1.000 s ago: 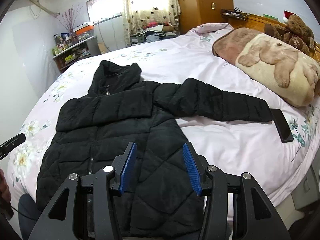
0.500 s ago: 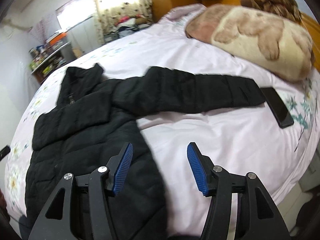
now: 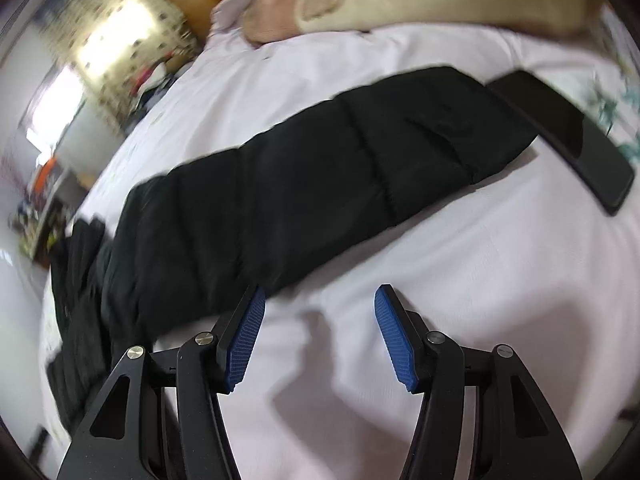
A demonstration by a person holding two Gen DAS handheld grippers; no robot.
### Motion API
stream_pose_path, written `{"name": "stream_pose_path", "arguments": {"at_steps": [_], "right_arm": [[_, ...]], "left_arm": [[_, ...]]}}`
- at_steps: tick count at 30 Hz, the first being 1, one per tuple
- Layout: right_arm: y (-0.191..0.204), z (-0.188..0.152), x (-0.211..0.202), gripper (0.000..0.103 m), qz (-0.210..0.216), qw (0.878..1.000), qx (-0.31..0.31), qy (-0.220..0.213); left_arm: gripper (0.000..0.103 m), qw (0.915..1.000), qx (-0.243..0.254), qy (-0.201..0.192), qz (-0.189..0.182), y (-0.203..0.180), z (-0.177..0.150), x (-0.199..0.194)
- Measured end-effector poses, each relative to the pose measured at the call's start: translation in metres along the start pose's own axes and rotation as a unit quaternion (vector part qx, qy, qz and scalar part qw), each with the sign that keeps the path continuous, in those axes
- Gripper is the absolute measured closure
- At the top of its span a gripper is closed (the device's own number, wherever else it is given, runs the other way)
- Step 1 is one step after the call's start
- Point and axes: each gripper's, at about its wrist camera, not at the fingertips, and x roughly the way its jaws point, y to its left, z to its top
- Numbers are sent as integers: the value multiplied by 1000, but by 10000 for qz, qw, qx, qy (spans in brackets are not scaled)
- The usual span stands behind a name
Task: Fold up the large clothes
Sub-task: 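Grasp the sleeve cuff with the right tool, then lift the sleeve with the right tool, fold it across the body, release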
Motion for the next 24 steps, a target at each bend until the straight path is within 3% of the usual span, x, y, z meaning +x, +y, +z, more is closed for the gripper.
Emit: {"name": "stream_pose_path", "arguments": {"at_steps": [4, 9, 11, 12, 13, 18, 24], "right_arm": [[-13, 12, 19, 45, 186, 9989, 403, -128], [-8, 23, 29, 45, 16, 9987, 484, -158], [1, 28, 26, 69, -77, 9990, 381, -209], [7, 30, 20, 86, -55, 9992, 295, -251], [14, 31, 13, 91, -95, 9993, 214, -299], [57, 39, -39, 93, 113, 9973, -216, -694], [143, 41, -112, 93, 739, 9861, -974, -1124]], "left_arm": [[44, 10000, -19, 48, 21, 6, -1, 14], [44, 9999, -62, 138, 23, 14, -2, 27], [44, 9999, -104, 106, 18, 18, -1, 26], [44, 9999, -115, 82, 9, 21, 0, 24], [44, 9999, -117, 62, 8, 23, 1, 23], [44, 9998, -151, -130, 17, 36, 7, 4], [44, 9986, -354, -405, -21, 55, 11, -24]]}}
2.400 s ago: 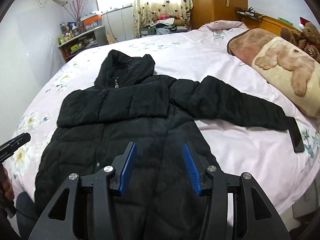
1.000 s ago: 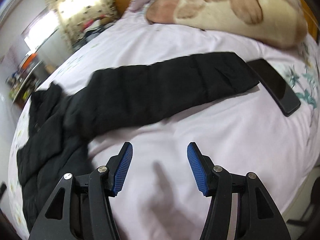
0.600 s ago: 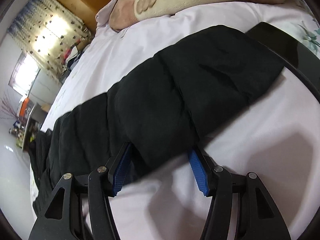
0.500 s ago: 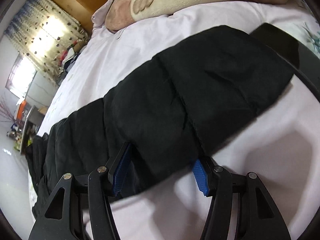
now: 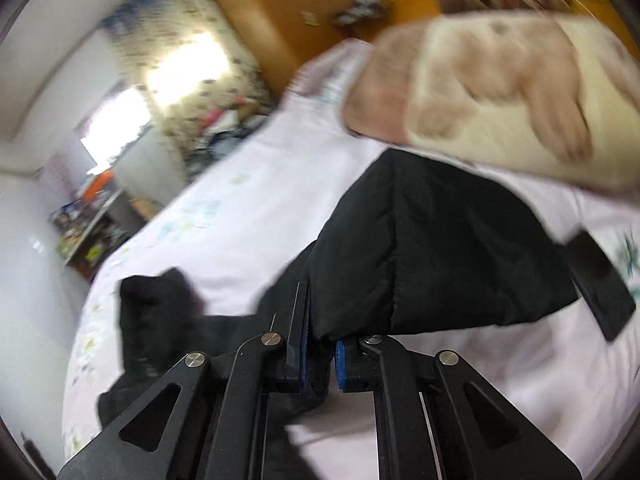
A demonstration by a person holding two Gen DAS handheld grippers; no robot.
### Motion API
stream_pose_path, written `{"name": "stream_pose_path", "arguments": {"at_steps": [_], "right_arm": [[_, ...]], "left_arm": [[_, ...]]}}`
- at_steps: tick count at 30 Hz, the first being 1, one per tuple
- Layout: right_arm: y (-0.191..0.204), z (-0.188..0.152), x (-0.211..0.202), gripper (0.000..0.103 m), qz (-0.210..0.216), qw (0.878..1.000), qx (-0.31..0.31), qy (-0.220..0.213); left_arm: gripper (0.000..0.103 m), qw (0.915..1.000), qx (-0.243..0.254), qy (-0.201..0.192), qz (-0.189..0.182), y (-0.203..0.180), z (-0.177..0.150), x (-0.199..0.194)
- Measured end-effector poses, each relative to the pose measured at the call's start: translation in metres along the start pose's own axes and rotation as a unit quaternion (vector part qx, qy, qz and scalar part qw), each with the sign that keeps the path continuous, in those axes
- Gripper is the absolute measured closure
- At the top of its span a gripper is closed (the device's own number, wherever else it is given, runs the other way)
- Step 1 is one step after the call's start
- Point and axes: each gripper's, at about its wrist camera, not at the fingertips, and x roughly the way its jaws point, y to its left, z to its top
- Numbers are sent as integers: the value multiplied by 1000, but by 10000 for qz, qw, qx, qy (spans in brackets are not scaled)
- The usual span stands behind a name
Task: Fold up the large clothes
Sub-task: 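Lift the sleeve with the right tool, fold it across the body, release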
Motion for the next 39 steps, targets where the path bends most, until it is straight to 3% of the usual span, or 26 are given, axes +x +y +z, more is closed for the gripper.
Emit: {"name": "stream_pose_path", "arguments": {"at_steps": [6, 9, 13, 18, 20, 22, 28, 30, 33, 36, 39], "right_arm": [[110, -7, -4, 93, 780, 9939, -767, 142], [161, -30, 11, 93, 1022, 9863, -1239, 382], [214, -85, 48, 93, 1237, 9715, -1786, 944], [246, -146, 99, 85, 1223, 9534, -2261, 1582], [252, -174, 117, 75, 1322, 9428, -2386, 1917], [255, -191, 128, 53, 1406, 9344, -2411, 2216], [265, -207, 95, 49, 2024, 9111, -2823, 2218], [261, -204, 84, 49, 2152, 9073, -2922, 2124], [239, -190, 74, 49, 2038, 9172, -2863, 1876], [194, -165, 80, 49, 1373, 9423, -2604, 1595], [156, -141, 86, 49, 828, 9589, -2281, 1473]], "left_arm": [[44, 9995, -264, -199, -7, 24, 0, -20], [44, 9989, -385, -245, 44, 38, -2, -24], [44, 9983, -530, -220, 137, 59, -7, -25], [44, 9966, -761, -180, 256, 82, -16, -23], [44, 9961, -826, -130, 278, 89, -20, -19], [44, 9960, -846, -63, 285, 92, -25, -15], [43, 9965, -828, -63, 60, 81, -18, -10], [38, 9971, -746, -86, -106, 67, -8, -5], [33, 9970, -598, -15, -490, 42, 11, 18], [30, 9950, -476, 290, -831, 13, 26, 61], [30, 9915, -524, 778, -902, -9, 33, 112]]}}
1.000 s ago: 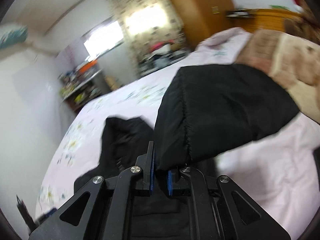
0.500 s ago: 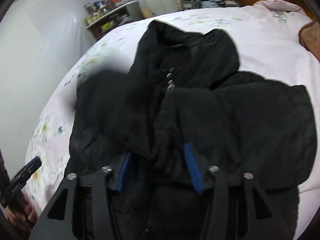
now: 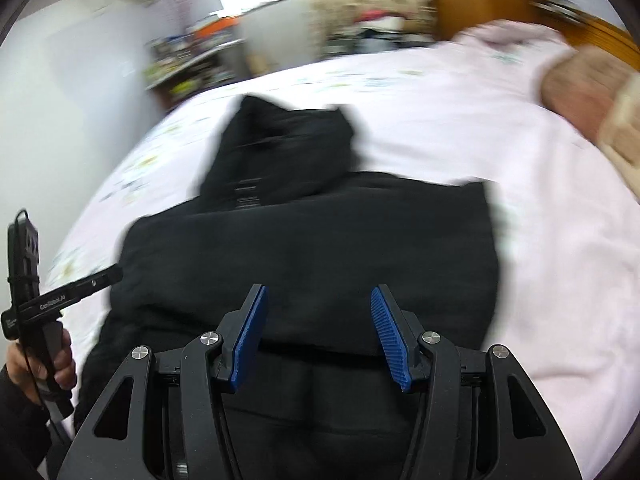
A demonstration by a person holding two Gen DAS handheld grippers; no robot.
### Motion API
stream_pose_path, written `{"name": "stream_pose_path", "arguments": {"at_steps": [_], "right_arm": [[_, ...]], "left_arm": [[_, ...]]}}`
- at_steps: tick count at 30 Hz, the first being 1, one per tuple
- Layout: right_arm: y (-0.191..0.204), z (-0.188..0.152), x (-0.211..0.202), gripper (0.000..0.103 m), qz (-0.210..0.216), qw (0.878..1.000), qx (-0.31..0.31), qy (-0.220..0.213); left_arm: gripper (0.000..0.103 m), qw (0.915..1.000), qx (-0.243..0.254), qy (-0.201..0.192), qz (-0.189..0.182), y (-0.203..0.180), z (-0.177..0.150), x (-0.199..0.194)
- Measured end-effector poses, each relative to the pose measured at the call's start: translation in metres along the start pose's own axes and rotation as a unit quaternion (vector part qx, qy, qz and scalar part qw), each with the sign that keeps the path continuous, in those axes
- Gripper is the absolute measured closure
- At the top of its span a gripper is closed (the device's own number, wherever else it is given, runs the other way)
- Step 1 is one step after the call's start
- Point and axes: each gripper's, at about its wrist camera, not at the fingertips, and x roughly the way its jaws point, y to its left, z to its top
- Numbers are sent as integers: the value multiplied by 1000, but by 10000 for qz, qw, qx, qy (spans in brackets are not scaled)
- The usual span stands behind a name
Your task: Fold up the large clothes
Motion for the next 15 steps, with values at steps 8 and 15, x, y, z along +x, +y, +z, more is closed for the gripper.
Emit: {"name": "stream_pose_path", "arguments": {"at_steps": [8, 15], "right_arm": [[-68, 17, 11, 84, -559, 9971, 481, -193], [-89, -5, 93, 85, -550, 9953, 628, 487]], "left_arm": [[88, 9976, 86, -366, 586, -10, 0, 14], [86, 9941, 384, -297, 966, -9, -14, 39]]}}
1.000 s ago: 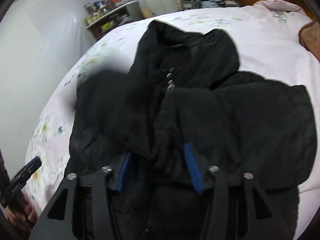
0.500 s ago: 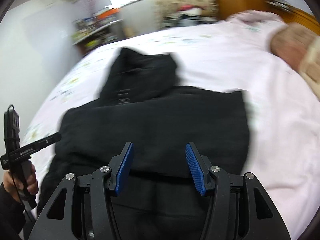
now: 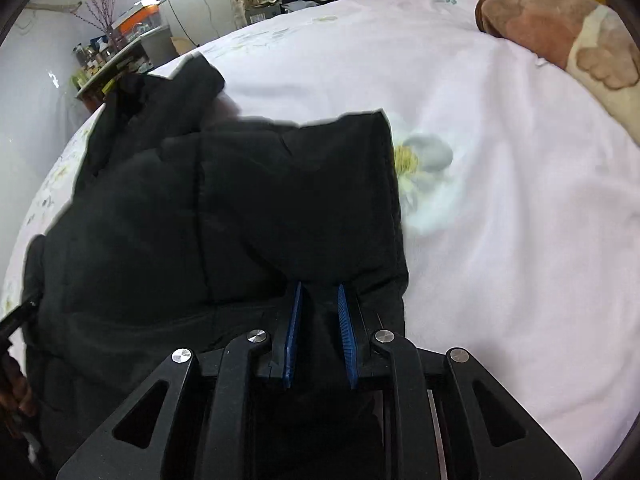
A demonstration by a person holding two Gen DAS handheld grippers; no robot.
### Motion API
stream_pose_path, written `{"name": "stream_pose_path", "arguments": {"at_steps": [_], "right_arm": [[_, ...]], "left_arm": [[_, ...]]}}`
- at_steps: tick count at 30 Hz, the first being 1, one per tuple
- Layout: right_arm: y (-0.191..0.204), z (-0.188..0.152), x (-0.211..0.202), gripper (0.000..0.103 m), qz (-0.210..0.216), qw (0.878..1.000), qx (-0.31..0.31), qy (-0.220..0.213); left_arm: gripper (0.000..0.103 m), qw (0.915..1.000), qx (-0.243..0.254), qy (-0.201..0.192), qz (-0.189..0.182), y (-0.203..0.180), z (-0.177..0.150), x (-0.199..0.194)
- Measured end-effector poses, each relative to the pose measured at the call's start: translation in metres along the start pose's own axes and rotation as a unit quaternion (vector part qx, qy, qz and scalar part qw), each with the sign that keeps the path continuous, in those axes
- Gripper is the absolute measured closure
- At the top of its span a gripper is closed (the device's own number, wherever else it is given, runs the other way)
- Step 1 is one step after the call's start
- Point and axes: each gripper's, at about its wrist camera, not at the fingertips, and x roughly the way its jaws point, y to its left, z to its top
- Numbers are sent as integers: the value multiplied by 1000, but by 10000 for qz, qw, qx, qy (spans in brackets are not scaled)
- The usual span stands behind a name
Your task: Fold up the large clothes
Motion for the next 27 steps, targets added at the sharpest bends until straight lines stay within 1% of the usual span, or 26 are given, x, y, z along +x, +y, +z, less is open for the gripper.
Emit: {"name": "stream_pose_path", "arguments": {"at_steps": [3, 4, 5, 6, 7, 8, 9, 10, 11, 13, 15, 16, 17, 18, 19, 20, 22, 23, 27], "right_arm": [[-5, 3, 0, 85, 2, 9999, 146, 73], [-3, 6, -6, 85, -98, 9998, 106, 136], [-1, 9, -12, 84, -169, 9998, 61, 130], [1, 11, -23, 84, -193, 9998, 5, 45], [3, 13, -35, 84, -137, 9999, -40, -90], [3, 16, -48, 84, -55, 9997, -66, -239], [4, 18, -59, 84, -31, 9993, -95, -368], [5, 22, -67, 84, -9, 9987, -137, -495], [6, 27, -73, 84, 16, 9981, -174, -588], [10, 39, -72, 84, -5, 9975, -231, -662], [14, 53, -61, 84, -91, 9972, -316, -676], [15, 60, -52, 84, -123, 9973, -313, -650], [15, 66, -40, 84, -151, 9979, -282, -571], [14, 67, -31, 84, -186, 9982, -286, -491], [16, 67, -19, 84, -262, 9984, -330, -380], [14, 64, -6, 84, -363, 9982, -404, -243], [8, 56, 14, 85, -361, 9984, -423, -88], [6, 52, 20, 85, -323, 9987, -381, -108], [8, 50, 25, 85, -461, 9978, -458, -109]], "left_arm": [[84, 9999, 77, 55, 98, -3, 1, -1], [82, 9998, 102, 95, 118, -2, 3, -6], [78, 9997, 118, 132, 151, -1, 5, -12], [75, 9996, 113, 130, 207, 2, 6, -21], [72, 9995, 92, 77, 306, 6, 7, -31], [71, 9991, 44, -56, 406, 10, 9, -45], [71, 9990, 0, -198, 401, 14, 12, -56], [68, 9986, -48, -357, 375, 16, 15, -66], [63, 9981, -79, -494, 370, 16, 21, -74], [58, 9977, -21, -647, 221, 6, 36, -75], [58, 9974, 212, -686, 100, -10, 49, -62], [58, 9973, 370, -636, 64, -19, 53, -48], [58, 9972, 492, -548, 110, -24, 54, -33], [58, 9970, 628, -349, 271, -27, 52, -12], [58, 9972, 644, -109, 358, -25, 47, 9], [58, 9977, 610, -47, 276, -21, 41, 21], [58, 9967, 738, -234, 239, -18, 28, 31], [58, 9967, 715, -309, 219, -17, 25, 31], [58, 9968, 716, -315, 170, -15, 25, 30]]}}
